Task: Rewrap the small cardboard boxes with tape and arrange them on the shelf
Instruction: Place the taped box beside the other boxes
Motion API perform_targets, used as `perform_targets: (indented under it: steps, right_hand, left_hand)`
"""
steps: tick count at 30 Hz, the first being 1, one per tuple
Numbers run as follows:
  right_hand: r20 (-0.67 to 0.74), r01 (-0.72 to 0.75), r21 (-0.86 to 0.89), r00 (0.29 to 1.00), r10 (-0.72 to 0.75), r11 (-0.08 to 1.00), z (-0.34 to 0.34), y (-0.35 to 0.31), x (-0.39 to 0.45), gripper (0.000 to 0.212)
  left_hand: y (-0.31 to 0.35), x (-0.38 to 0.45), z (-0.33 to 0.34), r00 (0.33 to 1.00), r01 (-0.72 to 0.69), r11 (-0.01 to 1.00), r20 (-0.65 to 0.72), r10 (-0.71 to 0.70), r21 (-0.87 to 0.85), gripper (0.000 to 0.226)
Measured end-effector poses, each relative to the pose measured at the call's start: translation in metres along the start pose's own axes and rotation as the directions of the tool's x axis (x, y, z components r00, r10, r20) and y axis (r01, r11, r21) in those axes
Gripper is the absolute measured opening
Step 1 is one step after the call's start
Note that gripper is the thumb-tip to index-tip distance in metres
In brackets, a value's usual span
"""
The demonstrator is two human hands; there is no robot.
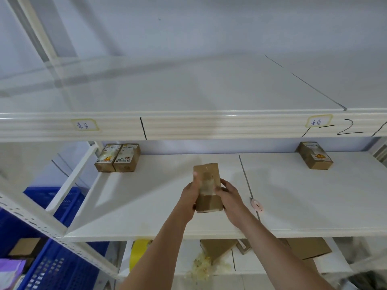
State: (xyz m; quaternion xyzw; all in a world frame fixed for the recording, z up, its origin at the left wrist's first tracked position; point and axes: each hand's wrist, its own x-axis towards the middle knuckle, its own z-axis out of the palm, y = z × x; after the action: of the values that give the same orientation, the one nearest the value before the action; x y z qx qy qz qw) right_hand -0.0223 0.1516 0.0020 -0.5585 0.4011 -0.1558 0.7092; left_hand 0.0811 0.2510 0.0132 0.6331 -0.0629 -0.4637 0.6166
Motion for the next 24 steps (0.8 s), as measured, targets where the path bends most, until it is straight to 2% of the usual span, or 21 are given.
perform_targets:
  steps: [2,4,7,11,15,18,20,22,24]
  right_hand:
    - [0.028,-0.013,0.045,1.000,0.012,0.999,0.008,-0.006,-0.002,0.033]
    - [0.012,0.025,-0.022,1.000,-0.025,0.999,0.014,-0.011,-0.003,0.031]
    - [-0.041,0.146,-0.226,0.986,-0.159,0.963,0.018,-0.013,-0.003,0.036]
    - [-0.135,0.198,-0.292,0.960,-0.246,0.936,0.024,-0.009,-0.005,0.039]
    - [-0.143,0.191,-0.351,0.957,-0.254,0.917,0.025,-0.004,-0.004,0.043]
    - [-0.158,0.133,-0.259,0.971,-0.178,0.957,0.023,-0.002,-0.002,0.043]
    - [-0.142,0.088,-0.230,0.982,-0.123,0.969,0.021,-0.004,-0.002,0.048]
    - [-0.138,0.090,-0.325,0.980,-0.141,0.942,0.019,-0.007,-0.002,0.051]
    - [-0.147,0.095,-0.396,0.975,-0.165,0.913,0.020,-0.011,-0.002,0.054]
  left_hand:
    - [0.002,0.000,0.011,0.993,-0.072,0.990,-0.088,0.082,0.119,0.067]
    - [-0.001,0.004,0.017,0.970,-0.144,0.978,-0.176,0.170,0.153,0.059]
    - [-0.004,0.010,0.021,0.950,-0.189,0.958,-0.206,0.234,0.217,0.059]
    - [-0.003,0.010,0.026,0.932,-0.222,0.947,-0.236,0.276,0.231,0.053]
    - [-0.009,0.011,0.025,0.933,-0.216,0.948,-0.238,0.271,0.233,0.052]
    - [-0.008,0.012,0.021,0.956,-0.189,0.956,-0.179,0.231,0.225,0.063]
    - [-0.006,0.012,0.019,0.977,-0.110,0.979,-0.163,0.139,0.174,0.075]
    - [-0.005,0.013,0.018,0.978,-0.062,0.988,-0.191,0.089,0.141,0.077]
    - [-0.003,0.011,0.021,0.956,-0.095,0.975,-0.253,0.146,0.202,0.068]
